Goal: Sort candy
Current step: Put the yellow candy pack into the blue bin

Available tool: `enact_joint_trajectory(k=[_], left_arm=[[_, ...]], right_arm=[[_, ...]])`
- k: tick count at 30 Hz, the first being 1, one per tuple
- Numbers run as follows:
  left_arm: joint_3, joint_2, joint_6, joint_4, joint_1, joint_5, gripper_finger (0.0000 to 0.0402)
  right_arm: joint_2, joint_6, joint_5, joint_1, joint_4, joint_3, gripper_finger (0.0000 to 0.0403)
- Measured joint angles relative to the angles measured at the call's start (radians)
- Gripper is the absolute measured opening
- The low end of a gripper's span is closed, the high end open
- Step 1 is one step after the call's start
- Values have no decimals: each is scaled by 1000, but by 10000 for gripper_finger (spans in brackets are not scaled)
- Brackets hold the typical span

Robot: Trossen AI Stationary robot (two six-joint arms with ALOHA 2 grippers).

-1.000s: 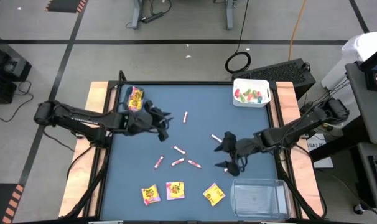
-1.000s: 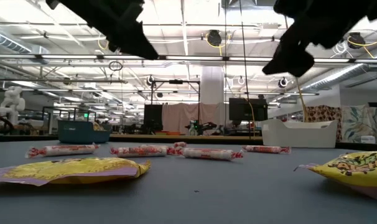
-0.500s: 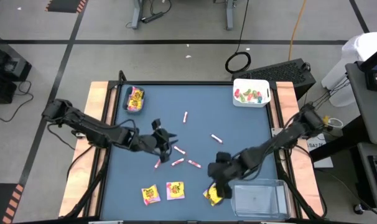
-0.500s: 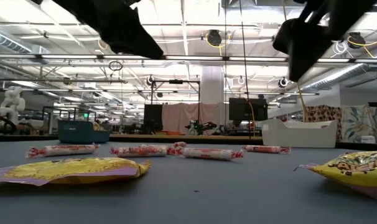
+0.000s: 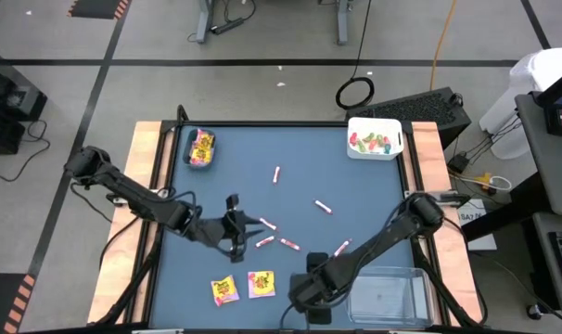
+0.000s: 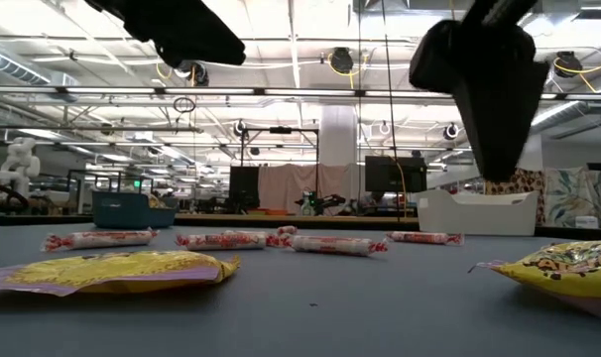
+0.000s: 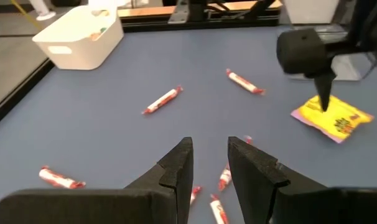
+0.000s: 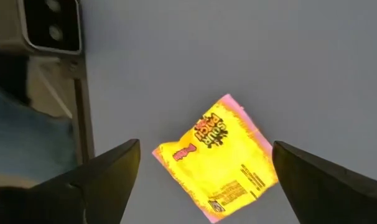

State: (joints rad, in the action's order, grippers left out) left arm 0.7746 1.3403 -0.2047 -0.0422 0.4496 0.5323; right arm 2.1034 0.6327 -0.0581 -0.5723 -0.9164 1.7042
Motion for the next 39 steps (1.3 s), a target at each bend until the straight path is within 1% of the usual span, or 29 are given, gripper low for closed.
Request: enact_joint_trajectory(k=[4, 12, 17, 21, 28, 33, 39], left_arm=[[0, 0, -1, -2, 20, 0, 107], [0, 0, -25, -1, 51, 6, 107], [0, 11, -26, 4, 68, 20, 107], [0, 21, -26, -1, 72, 22, 107], [0, 21, -26, -3, 71, 26, 107], [0, 21, -25, -2, 70, 27, 107], [0, 21, -16, -2, 67, 26, 107]], right_arm=[[42, -6, -1, -7, -30, 26, 356], [55, 63, 6, -13, -46, 26, 357], [56, 104, 8, -15, -49, -9, 357], [56, 117, 33, -15, -44, -29, 351], [56, 114, 32, -15, 30, -104, 305], [55, 106, 28, -13, 42, -110, 268], [55, 79, 19, -12, 62, -111, 213]])
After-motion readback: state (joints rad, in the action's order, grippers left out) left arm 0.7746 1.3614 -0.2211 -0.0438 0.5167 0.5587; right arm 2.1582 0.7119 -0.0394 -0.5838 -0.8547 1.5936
